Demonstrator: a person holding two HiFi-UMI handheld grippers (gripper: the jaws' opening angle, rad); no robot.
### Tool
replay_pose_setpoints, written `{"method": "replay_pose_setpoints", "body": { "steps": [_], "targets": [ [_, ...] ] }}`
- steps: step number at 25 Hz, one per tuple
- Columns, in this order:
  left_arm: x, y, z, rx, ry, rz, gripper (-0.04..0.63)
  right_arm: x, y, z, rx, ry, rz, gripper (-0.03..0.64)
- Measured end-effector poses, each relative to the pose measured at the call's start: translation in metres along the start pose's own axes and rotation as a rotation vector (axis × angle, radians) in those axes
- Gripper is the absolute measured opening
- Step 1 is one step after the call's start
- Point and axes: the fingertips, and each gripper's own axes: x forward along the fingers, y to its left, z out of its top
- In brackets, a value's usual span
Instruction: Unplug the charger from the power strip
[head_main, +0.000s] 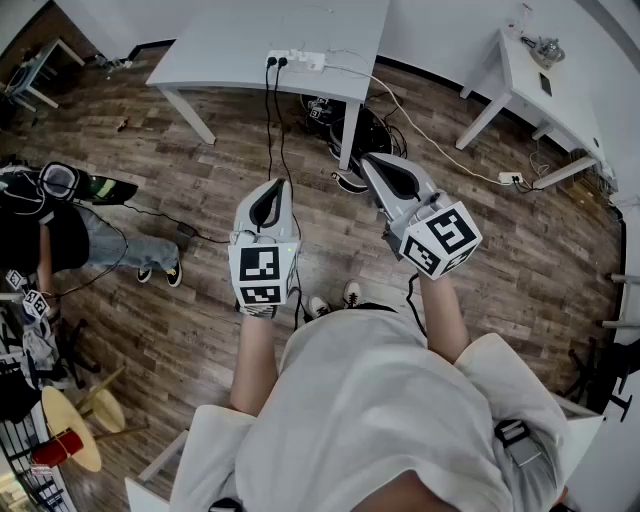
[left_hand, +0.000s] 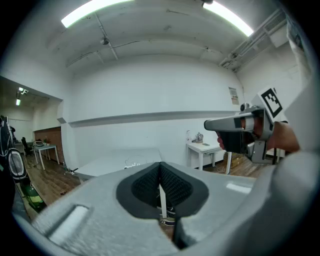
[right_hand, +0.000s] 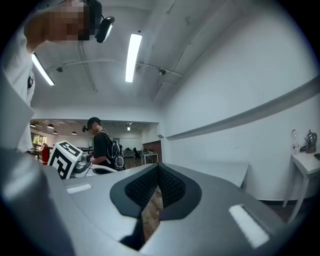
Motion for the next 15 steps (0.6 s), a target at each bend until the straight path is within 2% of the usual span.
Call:
{"method": "replay_pose_setpoints", "body": {
  "steps": [9,15],
  "targets": [
    [0.008,0.000,0.000,-0.013,0.006,0.021,0.003,0.000,-0.010,0.001,-0.011,0.008,0.001,0.000],
    [0.023,0.000,-0.002,-0.027,0.014,0.049,0.003,0.000,-0.033,0.000,0.005,-0.012,-0.005,0.002]
  ]
}}
